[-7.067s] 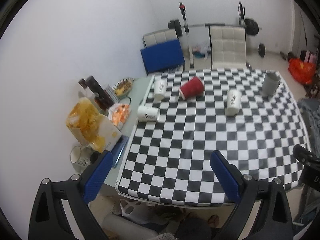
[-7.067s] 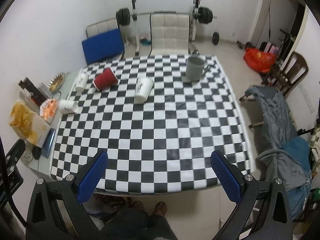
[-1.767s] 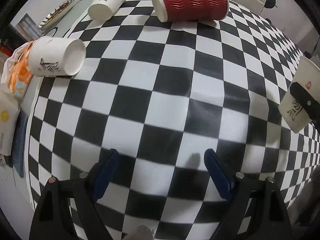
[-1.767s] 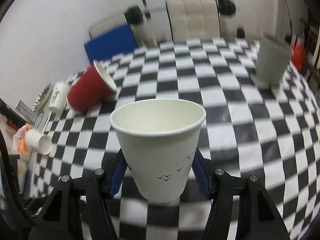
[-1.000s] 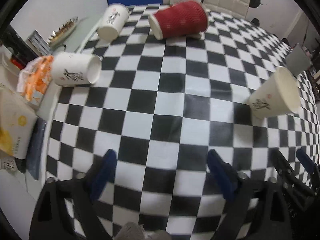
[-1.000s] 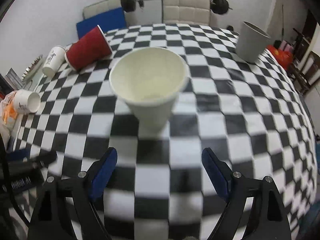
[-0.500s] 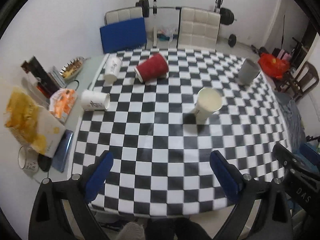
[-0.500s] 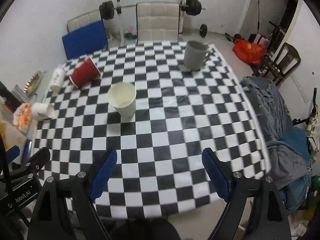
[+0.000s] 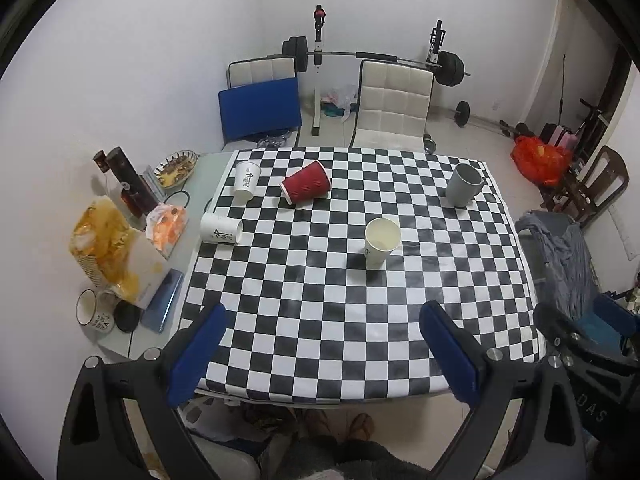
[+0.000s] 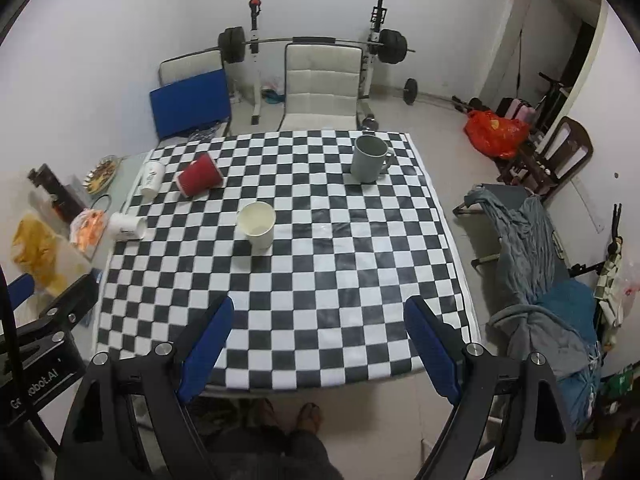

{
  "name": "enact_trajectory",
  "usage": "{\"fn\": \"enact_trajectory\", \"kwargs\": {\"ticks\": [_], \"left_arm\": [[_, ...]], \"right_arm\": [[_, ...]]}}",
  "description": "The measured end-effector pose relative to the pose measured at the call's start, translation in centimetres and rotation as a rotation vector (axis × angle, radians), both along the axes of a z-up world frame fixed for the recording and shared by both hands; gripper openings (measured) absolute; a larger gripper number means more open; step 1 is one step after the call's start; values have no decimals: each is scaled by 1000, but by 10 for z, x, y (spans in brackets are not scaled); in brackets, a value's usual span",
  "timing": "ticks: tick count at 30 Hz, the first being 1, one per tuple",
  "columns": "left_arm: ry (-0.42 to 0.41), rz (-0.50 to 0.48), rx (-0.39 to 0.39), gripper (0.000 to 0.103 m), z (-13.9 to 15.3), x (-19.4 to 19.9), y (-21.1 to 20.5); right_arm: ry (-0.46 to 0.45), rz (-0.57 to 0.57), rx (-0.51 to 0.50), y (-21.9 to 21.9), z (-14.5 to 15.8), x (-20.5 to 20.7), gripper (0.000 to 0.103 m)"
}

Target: Flip cup upright

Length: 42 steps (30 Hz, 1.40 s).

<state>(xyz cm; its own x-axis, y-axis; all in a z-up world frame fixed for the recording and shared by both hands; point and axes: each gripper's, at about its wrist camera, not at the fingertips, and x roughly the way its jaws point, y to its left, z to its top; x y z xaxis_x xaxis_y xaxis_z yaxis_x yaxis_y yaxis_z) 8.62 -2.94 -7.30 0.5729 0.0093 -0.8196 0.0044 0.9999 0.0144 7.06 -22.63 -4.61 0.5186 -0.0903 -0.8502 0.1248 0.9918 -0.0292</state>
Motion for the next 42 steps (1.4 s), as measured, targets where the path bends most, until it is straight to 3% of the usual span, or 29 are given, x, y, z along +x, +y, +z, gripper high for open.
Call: {"fn": "enact_trajectory", "kwargs": {"ticks": [17, 42], "left_arm": [[-70, 11, 8, 99, 41, -21, -8], [-89, 17, 2, 99, 53, -27, -13]], "right_arm": [[-57, -2, 30, -11, 51, -24, 88], [-77, 0, 29, -7, 70, -31, 88]]}}
